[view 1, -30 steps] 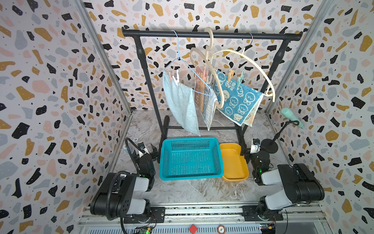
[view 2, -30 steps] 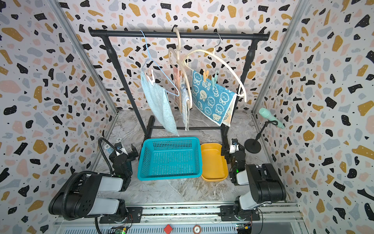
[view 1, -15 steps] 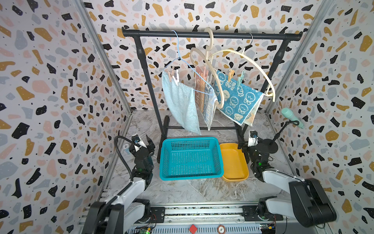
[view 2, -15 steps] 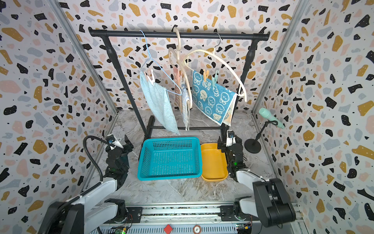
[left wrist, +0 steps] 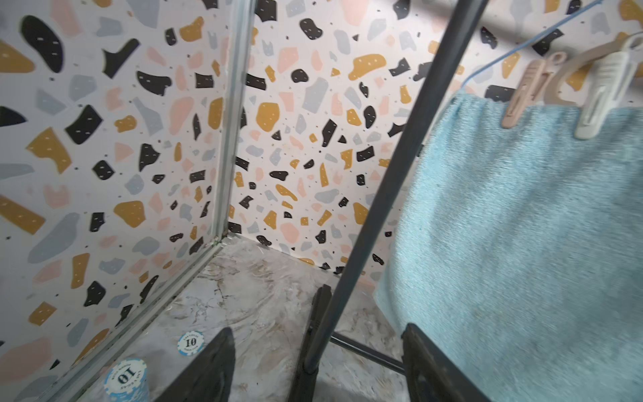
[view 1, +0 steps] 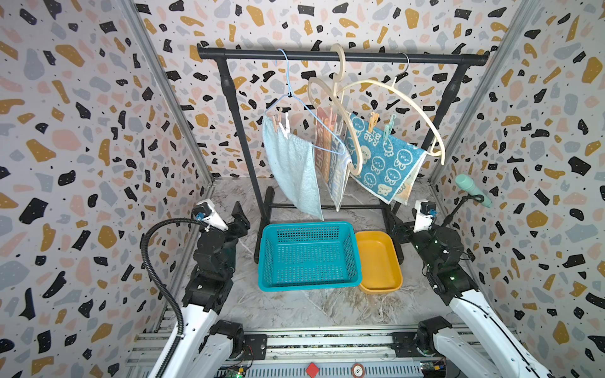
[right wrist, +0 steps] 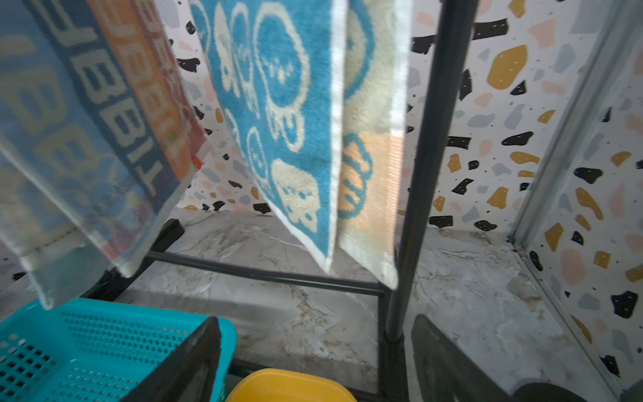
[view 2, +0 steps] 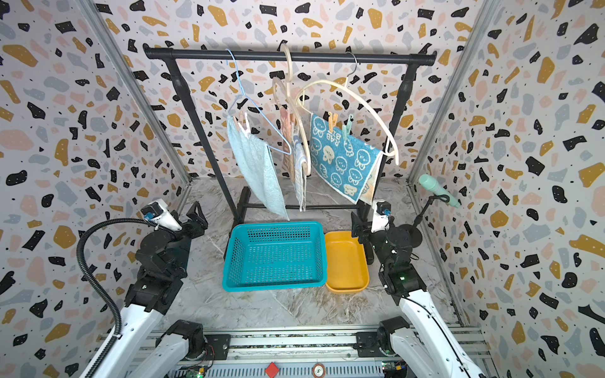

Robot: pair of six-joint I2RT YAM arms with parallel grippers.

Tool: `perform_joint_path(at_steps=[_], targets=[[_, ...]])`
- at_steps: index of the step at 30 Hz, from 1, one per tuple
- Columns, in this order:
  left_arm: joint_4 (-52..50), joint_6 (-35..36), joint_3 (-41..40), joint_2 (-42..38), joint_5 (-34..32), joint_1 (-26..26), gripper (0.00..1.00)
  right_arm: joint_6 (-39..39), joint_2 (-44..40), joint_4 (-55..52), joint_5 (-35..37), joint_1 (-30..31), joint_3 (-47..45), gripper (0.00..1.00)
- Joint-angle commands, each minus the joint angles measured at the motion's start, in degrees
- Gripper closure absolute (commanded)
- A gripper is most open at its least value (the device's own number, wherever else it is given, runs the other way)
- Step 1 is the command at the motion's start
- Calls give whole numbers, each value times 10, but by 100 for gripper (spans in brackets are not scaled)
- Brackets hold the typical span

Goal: Remove the clothespins securing towels to the hanger
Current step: Pick up the hanger from the clothesline.

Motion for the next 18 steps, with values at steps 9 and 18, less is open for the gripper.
perform_joint_path(at_steps=[9,18], targets=[[-198,26,242,75,146,-3,25,-64,57,-204,-24,208,260,21],[-249,23,365,138,145,-3,25,-105,129,-270,2,346,443,28]])
